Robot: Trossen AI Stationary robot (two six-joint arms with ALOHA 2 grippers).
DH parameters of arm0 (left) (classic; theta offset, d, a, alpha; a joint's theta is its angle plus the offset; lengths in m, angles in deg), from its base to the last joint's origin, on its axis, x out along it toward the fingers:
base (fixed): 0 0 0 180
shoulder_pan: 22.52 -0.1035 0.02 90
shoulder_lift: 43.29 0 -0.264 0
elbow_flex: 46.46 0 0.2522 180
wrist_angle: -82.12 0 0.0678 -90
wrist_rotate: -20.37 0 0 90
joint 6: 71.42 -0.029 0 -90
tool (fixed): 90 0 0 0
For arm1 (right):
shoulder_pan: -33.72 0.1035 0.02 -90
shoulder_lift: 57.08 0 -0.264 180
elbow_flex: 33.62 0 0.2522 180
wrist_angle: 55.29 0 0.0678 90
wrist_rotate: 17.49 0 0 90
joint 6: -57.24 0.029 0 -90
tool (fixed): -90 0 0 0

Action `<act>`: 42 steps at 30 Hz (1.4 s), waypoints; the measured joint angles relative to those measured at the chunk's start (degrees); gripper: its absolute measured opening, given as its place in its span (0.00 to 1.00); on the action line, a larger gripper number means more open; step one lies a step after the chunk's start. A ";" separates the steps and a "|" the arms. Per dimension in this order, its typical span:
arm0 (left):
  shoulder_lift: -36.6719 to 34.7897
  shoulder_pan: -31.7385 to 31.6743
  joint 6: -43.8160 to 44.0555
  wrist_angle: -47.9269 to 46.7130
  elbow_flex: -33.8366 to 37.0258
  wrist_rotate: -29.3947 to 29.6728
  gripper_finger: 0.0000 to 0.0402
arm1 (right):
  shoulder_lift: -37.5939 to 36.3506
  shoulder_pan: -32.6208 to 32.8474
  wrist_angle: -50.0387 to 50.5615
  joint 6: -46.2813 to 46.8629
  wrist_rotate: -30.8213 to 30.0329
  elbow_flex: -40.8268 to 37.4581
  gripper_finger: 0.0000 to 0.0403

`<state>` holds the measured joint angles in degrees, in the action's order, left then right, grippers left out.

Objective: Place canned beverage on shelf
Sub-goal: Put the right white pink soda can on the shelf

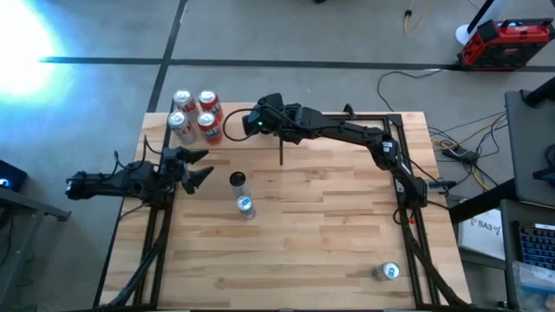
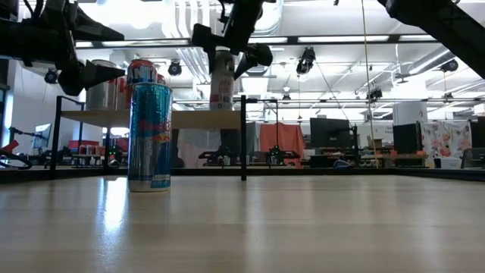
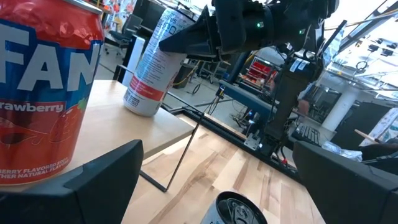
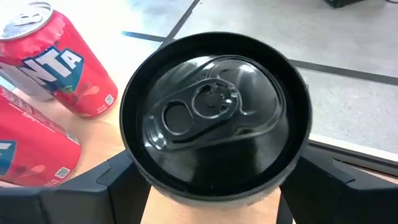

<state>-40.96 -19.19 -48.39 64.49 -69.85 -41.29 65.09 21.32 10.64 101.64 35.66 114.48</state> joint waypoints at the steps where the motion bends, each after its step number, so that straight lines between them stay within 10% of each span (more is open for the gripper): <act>1: 0.00 0.00 0.00 0.00 0.02 -0.02 0.99 | 0.00 0.00 -0.18 0.04 0.05 0.00 0.72; 18: 0.00 0.00 0.00 0.01 0.00 -0.02 0.99 | -0.11 0.55 0.51 -2.52 0.43 0.00 0.95; 42: 0.00 0.00 0.00 0.01 0.00 -0.01 0.99 | -0.76 -6.47 4.08 -21.60 24.52 0.00 0.95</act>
<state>-40.96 -19.19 -48.39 64.49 -69.85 -41.31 64.33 14.85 14.72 80.04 60.19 114.48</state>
